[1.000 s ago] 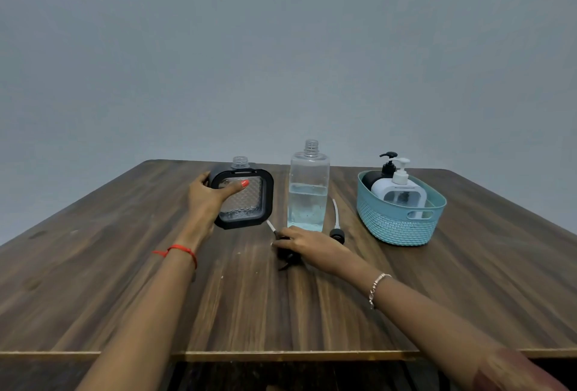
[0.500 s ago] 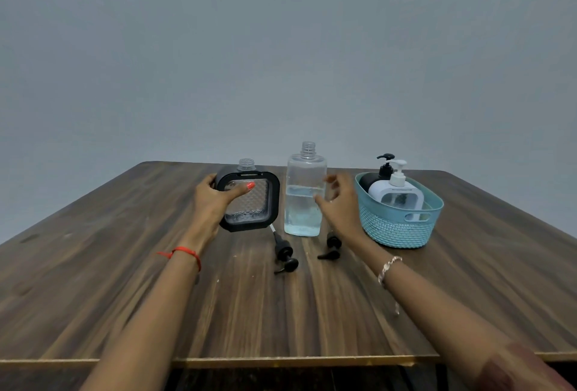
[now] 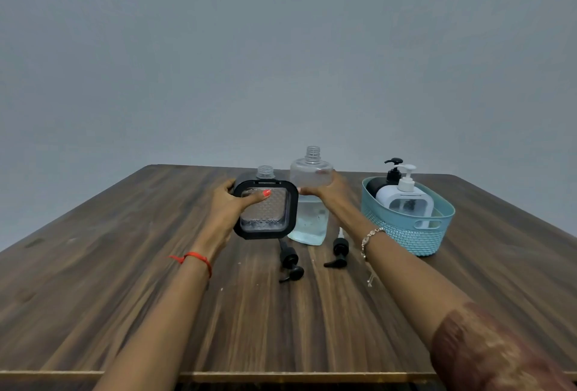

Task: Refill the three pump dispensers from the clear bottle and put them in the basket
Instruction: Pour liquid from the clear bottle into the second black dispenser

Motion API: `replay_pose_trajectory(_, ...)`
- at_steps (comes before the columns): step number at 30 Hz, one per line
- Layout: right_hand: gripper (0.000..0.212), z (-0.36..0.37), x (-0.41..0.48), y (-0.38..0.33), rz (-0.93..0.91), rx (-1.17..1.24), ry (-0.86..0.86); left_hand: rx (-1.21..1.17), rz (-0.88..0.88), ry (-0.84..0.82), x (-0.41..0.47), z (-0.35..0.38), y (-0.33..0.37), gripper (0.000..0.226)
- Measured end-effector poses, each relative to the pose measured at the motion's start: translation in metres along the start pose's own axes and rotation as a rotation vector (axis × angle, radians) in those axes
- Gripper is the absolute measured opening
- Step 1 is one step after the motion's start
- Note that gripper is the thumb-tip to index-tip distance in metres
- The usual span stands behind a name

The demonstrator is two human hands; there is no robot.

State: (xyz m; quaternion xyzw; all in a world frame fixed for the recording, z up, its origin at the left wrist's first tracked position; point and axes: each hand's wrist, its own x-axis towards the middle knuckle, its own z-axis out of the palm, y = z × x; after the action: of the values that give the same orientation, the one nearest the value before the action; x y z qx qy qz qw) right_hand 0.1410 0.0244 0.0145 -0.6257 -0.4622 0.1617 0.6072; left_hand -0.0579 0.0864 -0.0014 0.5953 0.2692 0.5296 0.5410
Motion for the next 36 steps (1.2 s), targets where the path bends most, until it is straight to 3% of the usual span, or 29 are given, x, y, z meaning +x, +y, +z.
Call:
replay_pose_trajectory(2, 0.055, 0.005, -0.004, -0.005, 0.002, -0.028, 0.054, -0.002, -0.002, -0.01, -0.001, 0.0, 0.001, 0.036)
replay_pose_trajectory(6, 0.043, 0.007, -0.007, -0.019, -0.042, -0.061, 0.093, 0.026, 0.013, -0.006, -0.004, 0.001, 0.005, 0.036)
replay_pose_trajectory(13, 0.062, -0.008, -0.004, -0.056, -0.236, -0.258, 0.212, 0.006, 0.034, 0.017, -0.01, 0.008, 0.017, 0.039)
replay_pose_trajectory(25, 0.065, -0.047, -0.02, -0.071, -0.523, -0.702, 0.231, 0.092, 0.089, 0.036, -0.018, 0.032, 0.033, 0.044)
replay_pose_trajectory(36, 0.068, -0.062, -0.026, -0.07, -0.62, -0.969, 0.247, 0.139, 0.095, 0.05, -0.021, 0.047, 0.036, 0.051)
